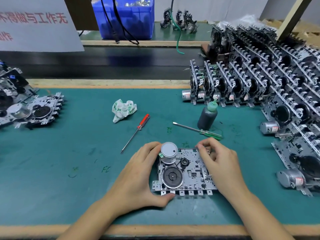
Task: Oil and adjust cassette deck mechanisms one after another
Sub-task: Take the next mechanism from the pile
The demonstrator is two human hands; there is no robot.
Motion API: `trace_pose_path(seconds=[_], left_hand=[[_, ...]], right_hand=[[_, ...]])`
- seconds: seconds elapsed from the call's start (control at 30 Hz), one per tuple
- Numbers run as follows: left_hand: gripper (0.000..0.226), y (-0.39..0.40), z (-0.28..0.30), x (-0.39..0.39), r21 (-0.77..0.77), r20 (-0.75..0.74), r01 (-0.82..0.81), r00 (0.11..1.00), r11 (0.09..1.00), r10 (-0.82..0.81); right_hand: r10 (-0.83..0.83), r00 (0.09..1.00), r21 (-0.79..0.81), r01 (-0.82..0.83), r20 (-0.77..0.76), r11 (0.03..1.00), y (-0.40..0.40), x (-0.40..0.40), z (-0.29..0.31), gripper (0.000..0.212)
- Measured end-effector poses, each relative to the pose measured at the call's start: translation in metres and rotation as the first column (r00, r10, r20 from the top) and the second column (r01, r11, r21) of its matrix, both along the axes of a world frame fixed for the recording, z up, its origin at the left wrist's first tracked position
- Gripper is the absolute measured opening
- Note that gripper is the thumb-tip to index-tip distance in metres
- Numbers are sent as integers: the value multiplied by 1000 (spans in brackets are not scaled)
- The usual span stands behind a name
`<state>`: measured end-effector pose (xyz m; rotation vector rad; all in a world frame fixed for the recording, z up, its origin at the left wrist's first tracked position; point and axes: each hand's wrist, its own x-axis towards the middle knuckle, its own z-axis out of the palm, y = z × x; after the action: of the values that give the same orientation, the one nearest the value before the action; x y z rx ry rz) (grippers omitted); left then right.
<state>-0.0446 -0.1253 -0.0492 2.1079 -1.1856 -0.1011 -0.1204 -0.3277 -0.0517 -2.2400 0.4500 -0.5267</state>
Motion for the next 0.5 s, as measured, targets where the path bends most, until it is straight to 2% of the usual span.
trace_pose_path(seconds=[0.1, 0.23, 0.37, 0.5], left_hand=[[96, 2, 2, 0, 6, 108, -1, 994, 1000, 1], [111, 3, 6, 0, 41, 130, 52, 990, 998, -57], [105, 3, 6, -2, 62, 219, 24, 975, 998, -37], [107, 4, 6, -2, 53, 222, 32, 974, 998, -43]], right_hand=[[26, 999, 3, -26, 36, 1000, 2, -1, 2, 15], [41, 995, 1, -41, 91, 999, 2, -3, 2, 14], [28, 989, -24, -25, 147, 999, 3, -4, 2, 16], [40, 983, -64, -29, 177, 997, 4, -4, 4, 16]])
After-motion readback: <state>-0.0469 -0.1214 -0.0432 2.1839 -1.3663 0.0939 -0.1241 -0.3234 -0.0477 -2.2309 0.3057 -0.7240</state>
